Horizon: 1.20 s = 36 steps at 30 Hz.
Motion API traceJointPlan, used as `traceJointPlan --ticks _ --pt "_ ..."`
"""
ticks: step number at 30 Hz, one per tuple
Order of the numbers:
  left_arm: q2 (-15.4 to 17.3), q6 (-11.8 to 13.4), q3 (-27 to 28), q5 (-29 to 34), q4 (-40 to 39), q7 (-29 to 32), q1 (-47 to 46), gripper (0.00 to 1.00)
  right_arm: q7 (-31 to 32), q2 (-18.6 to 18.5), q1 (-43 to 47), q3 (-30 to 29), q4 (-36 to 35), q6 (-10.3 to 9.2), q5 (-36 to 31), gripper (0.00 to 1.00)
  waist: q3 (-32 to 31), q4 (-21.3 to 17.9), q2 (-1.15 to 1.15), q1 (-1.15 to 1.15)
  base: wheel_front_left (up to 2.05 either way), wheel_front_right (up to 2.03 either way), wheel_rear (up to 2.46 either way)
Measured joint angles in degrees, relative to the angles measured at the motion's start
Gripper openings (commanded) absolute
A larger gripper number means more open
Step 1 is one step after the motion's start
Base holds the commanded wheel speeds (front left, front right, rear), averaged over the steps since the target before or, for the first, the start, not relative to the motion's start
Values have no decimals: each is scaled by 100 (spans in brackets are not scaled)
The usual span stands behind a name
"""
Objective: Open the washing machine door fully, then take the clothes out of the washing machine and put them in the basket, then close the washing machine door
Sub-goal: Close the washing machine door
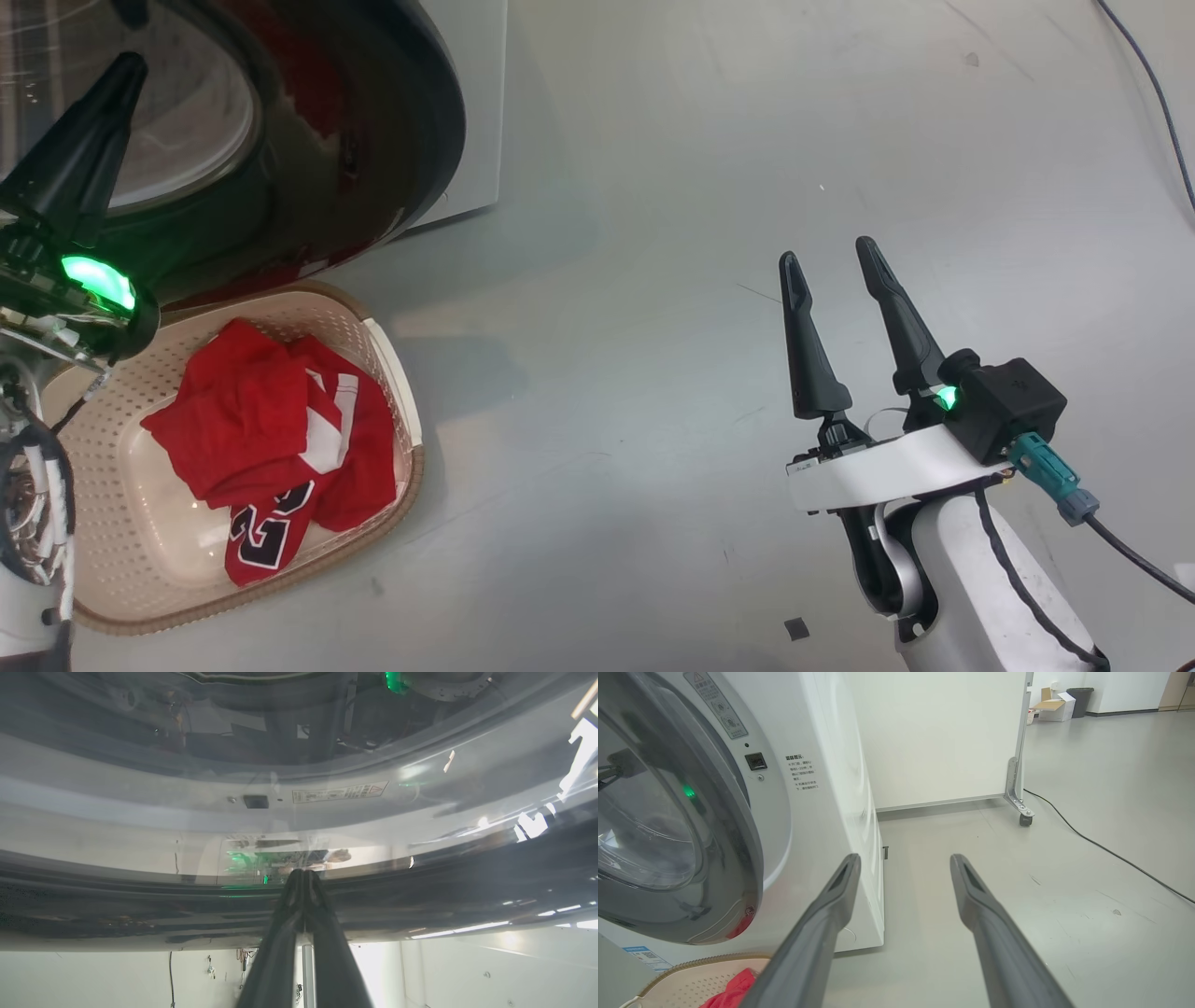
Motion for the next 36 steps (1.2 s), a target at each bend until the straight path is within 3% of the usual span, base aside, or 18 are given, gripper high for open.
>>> traceJointPlan --ticks 17,26,36 --pt "-589 -179 298 -46 -103 64 1012 0 0 -3 8 -241 243 10 -426 100 -309 715 0 0 0 0 0" --pt "-957 -179 728 25 -717 5 1565 0 0 -7 122 -402 372 41 -545 100 -557 1166 0 0 0 0 0" --pt "-1085 -179 989 305 -1090 -14 2296 0 0 -8 354 -455 559 160 -648 100 -970 1485 0 0 0 0 0"
